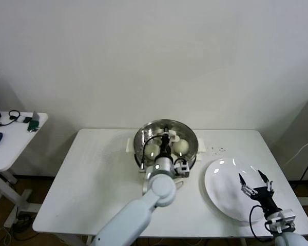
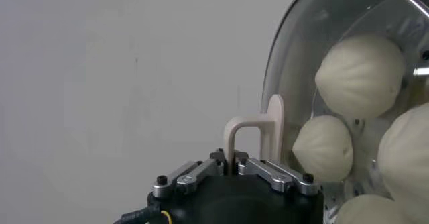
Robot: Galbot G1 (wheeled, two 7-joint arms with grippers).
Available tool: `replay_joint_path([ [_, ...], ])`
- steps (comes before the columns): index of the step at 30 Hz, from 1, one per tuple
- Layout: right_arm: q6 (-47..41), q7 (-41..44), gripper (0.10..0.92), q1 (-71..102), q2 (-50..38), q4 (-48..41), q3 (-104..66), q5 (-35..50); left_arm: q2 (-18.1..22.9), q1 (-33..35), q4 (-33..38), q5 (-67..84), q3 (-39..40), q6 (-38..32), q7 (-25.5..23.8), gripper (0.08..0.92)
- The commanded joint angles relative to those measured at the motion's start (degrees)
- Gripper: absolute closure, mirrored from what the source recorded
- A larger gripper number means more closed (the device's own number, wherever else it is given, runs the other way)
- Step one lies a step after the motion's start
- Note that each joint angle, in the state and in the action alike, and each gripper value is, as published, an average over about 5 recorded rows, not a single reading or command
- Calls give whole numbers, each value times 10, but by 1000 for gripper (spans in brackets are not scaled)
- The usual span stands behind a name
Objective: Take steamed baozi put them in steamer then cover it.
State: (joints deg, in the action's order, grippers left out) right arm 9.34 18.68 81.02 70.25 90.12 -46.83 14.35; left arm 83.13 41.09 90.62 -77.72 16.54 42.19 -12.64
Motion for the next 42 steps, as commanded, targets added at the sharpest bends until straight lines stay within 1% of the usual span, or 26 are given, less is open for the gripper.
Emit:
replay_joint_path([
  [1,1,1,203,1,2,-1,-2,0,2,-2,-6,-1,3,22,1,850],
  [12,-4,5,203,4,2,2,-7,9,3,3,1,-8,0,20,-7,850],
  [14,-8,3,203,3,3,3,-8,18,-1,4,7,-7,2,20,-9,837],
  [17,-11,4,203,3,3,3,-9,24,-6,4,16,-5,3,23,-9,793],
  [20,-10,6,203,3,3,3,-10,22,-14,4,28,0,5,25,-8,706],
  [22,-10,8,203,3,4,3,-10,22,-24,5,41,6,6,27,-9,628],
  [23,-10,8,203,3,4,3,-10,22,-29,5,47,9,7,27,-9,602],
  [35,-11,8,203,-1,2,-1,-11,18,-102,26,147,67,1,28,-4,256],
  [38,-12,8,203,-4,1,-4,-11,16,-117,42,178,79,1,28,-12,196],
  [42,-14,8,203,-10,-3,-8,-11,13,-132,77,217,95,-6,28,-26,179],
])
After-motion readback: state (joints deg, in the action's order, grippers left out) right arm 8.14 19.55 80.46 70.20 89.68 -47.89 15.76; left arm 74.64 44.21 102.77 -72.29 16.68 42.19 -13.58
